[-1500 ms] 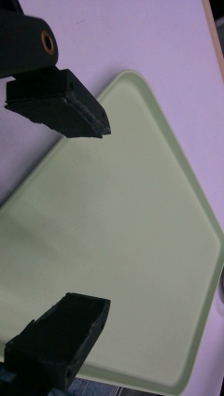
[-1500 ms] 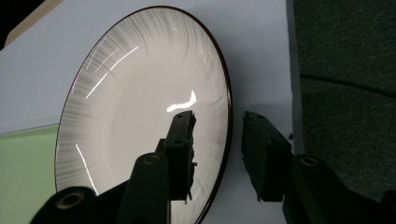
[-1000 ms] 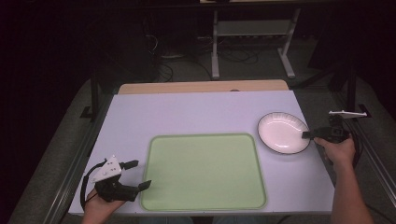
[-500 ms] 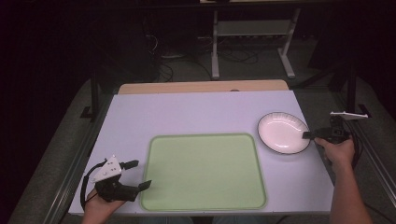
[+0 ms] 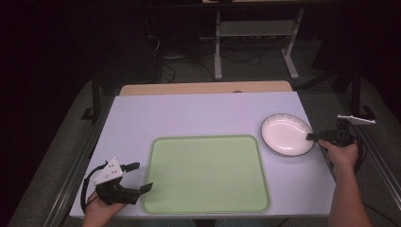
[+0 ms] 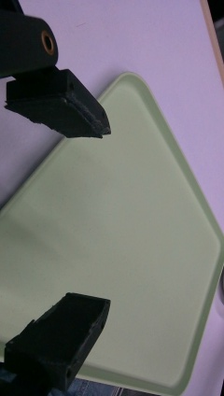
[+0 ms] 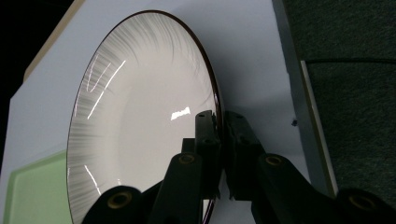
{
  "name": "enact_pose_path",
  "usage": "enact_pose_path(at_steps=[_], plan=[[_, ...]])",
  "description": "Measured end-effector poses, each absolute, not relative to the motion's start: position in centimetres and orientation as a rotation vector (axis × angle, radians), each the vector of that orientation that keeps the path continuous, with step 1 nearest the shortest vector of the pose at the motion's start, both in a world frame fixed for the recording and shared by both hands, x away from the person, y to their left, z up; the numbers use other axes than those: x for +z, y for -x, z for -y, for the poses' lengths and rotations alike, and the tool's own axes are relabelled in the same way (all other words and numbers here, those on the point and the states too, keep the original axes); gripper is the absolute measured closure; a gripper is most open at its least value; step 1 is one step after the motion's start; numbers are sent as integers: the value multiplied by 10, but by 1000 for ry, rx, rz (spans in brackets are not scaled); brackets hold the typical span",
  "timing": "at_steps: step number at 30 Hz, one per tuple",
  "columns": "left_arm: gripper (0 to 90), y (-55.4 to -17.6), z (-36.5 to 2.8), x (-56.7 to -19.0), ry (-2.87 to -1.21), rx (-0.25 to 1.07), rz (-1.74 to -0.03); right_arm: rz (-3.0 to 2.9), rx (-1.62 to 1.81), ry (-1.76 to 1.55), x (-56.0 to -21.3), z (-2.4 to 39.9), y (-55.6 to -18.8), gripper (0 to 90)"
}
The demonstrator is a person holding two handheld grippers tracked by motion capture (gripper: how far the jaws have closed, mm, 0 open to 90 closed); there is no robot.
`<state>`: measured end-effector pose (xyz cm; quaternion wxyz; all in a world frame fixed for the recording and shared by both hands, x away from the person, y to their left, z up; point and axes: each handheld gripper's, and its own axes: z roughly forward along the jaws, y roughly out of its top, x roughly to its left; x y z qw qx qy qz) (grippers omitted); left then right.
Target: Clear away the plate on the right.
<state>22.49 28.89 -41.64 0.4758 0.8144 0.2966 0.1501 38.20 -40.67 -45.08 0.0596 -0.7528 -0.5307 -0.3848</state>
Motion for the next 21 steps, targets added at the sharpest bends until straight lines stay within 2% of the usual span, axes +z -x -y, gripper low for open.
enact_pose_path(at_steps=[21], plan=[[140,-225,-290,-416,-1985,367,-728,1457,-1226,2290,-449,411,-376,830]])
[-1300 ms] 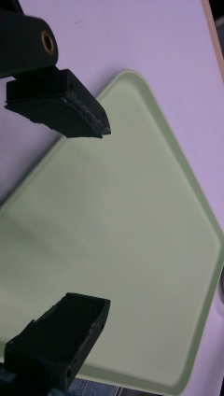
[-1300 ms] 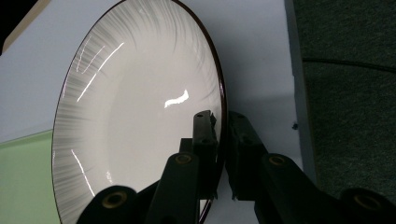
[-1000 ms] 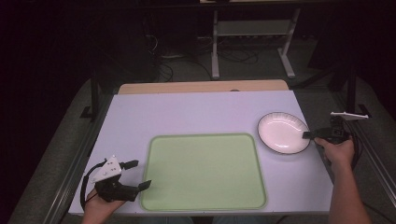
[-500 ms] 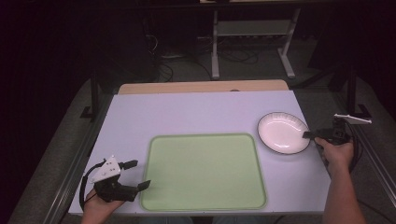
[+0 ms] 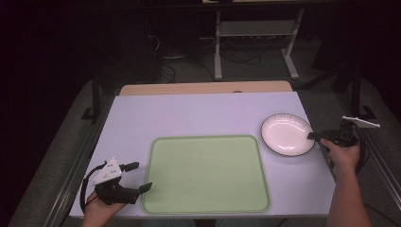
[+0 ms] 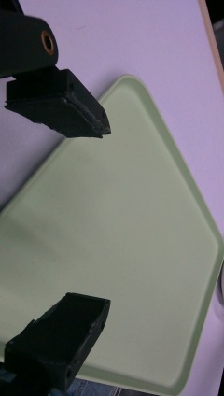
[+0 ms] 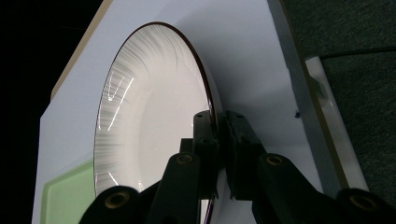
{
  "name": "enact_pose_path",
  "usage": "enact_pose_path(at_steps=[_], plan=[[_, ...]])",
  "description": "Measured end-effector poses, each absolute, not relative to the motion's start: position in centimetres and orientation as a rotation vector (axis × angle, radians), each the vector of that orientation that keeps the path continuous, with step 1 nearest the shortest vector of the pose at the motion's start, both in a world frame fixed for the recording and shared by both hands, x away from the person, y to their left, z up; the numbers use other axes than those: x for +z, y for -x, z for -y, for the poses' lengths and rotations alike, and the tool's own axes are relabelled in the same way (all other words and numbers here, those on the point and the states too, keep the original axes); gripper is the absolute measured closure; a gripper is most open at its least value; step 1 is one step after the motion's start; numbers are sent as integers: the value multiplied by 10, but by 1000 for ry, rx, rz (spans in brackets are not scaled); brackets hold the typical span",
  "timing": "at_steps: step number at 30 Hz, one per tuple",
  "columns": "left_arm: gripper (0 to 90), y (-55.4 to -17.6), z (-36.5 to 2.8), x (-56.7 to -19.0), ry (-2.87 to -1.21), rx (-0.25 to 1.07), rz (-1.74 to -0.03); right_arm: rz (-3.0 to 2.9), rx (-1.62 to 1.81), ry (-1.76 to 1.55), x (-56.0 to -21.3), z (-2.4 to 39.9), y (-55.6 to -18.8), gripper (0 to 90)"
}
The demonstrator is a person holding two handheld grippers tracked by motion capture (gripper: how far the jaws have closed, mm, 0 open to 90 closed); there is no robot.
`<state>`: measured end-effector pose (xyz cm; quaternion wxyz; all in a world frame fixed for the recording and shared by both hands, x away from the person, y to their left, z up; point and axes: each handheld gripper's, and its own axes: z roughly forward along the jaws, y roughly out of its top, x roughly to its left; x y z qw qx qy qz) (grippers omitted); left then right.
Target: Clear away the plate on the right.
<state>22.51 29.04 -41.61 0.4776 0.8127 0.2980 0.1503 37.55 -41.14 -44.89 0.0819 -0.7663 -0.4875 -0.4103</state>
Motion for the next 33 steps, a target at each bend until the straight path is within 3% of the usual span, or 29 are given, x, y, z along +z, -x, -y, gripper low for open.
enact_pose_path(at_steps=[33], plan=[[140,-225,-291,-416,-1978,369,-732,1504,-1404,2143,-411,404,-373,815]])
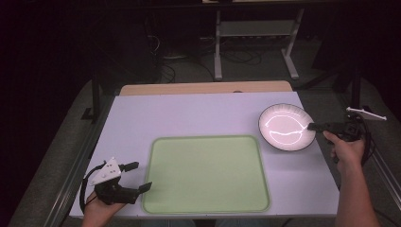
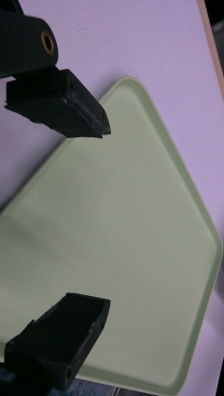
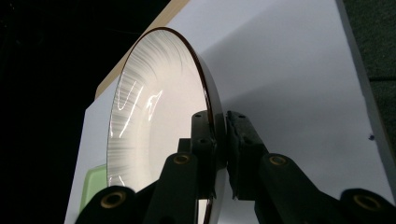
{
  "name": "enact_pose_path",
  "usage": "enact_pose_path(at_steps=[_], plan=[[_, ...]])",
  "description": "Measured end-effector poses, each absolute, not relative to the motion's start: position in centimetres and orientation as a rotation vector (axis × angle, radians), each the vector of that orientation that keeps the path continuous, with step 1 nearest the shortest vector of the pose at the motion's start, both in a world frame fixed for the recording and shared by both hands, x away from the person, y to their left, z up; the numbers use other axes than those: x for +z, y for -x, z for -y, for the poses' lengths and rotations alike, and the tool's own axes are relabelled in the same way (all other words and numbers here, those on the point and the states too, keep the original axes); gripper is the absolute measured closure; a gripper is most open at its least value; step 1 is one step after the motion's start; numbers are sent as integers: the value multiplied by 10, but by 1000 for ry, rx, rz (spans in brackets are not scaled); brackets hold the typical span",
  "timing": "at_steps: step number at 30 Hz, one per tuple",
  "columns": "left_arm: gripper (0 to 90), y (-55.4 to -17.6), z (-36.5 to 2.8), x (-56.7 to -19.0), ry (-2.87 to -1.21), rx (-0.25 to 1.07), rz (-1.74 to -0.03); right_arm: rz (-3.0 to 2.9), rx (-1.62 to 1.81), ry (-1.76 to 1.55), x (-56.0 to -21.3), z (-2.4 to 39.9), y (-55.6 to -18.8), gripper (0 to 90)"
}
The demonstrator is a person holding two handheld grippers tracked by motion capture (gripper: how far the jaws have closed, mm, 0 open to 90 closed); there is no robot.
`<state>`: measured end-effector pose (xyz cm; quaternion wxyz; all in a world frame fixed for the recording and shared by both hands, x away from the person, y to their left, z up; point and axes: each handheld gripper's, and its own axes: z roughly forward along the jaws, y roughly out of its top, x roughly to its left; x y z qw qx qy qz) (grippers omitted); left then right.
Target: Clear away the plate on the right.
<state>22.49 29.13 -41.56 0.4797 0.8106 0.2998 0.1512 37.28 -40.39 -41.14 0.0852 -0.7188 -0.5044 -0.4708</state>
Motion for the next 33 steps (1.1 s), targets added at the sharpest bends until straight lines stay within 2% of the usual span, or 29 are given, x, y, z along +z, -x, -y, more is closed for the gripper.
enact_pose_path(at_steps=[19,33], plan=[[140,-224,-291,-415,-1974,370,-730,1722,-1396,2012,-367,384,-360,801],[140,-224,-293,-415,-1968,366,-732,1820,-1366,1943,-360,361,-349,800]])
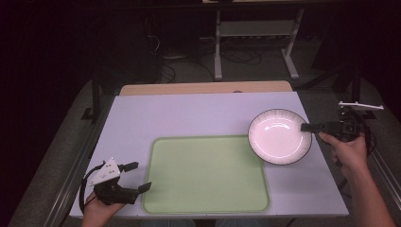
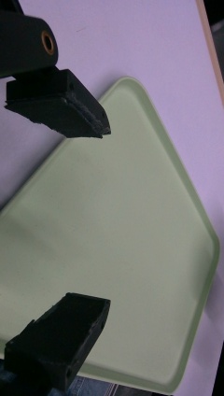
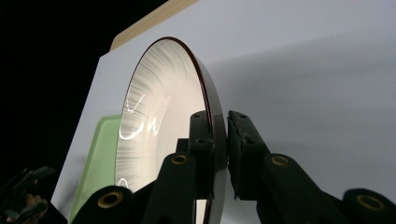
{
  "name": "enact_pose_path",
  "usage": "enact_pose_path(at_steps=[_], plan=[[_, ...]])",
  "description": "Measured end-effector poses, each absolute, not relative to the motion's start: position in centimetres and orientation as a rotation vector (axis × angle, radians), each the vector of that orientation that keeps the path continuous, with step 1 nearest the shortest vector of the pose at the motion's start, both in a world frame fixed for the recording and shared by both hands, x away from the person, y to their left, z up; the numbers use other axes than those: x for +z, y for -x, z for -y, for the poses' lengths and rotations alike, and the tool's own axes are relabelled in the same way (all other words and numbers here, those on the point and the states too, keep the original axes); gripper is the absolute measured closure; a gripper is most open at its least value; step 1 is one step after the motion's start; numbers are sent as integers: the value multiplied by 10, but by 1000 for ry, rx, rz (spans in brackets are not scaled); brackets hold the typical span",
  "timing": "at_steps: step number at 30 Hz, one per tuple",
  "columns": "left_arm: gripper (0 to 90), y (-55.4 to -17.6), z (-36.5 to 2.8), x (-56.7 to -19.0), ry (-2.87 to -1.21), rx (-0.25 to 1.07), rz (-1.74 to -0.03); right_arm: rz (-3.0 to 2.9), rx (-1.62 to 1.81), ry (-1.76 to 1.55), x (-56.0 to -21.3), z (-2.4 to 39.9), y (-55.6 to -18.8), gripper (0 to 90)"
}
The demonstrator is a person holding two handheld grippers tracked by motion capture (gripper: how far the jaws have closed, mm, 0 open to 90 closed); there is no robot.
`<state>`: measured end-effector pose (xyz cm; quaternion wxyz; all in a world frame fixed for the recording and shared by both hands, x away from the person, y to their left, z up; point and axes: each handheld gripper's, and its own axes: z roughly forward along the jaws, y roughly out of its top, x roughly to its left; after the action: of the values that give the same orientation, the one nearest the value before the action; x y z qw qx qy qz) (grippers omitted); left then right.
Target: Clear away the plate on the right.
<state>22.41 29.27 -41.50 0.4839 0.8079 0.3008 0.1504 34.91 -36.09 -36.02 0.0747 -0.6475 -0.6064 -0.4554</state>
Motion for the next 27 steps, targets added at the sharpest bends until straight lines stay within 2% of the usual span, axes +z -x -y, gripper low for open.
enact_pose_path(at_steps=[12,27], plan=[[140,-224,-293,-415,-1968,368,-734,1831,-1383,1810,-359,330,-345,793],[140,-224,-293,-415,-1968,371,-734,1845,-1411,1773,-342,287,-344,791]])
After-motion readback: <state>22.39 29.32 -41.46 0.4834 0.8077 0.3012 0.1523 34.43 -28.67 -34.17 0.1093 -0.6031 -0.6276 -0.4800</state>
